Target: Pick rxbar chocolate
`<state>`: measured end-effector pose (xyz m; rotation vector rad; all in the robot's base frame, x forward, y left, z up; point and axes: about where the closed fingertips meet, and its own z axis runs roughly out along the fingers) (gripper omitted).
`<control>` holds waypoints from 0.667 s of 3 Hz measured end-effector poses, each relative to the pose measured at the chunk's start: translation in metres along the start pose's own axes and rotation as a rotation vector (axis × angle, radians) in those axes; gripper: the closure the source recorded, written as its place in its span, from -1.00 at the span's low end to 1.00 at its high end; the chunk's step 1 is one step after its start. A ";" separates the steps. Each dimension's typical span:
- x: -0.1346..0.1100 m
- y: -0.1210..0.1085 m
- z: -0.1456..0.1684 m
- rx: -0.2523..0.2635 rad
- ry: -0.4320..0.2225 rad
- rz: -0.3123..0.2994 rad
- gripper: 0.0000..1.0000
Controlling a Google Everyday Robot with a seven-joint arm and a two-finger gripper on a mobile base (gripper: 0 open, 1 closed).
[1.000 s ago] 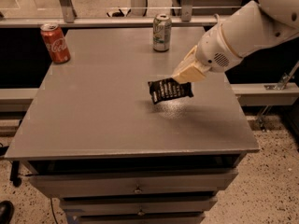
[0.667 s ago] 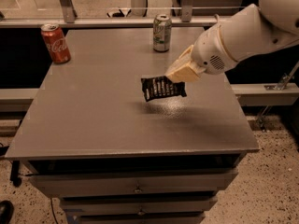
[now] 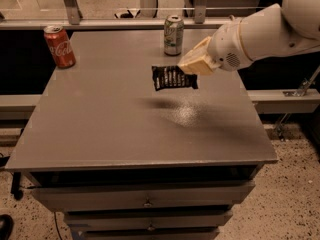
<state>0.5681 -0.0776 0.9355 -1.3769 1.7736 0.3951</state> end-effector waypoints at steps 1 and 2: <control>-0.014 -0.019 -0.003 0.030 -0.065 -0.015 1.00; -0.014 -0.019 -0.003 0.030 -0.065 -0.015 1.00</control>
Offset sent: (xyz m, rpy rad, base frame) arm 0.0133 0.0000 0.0131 0.0397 -0.0407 0.0007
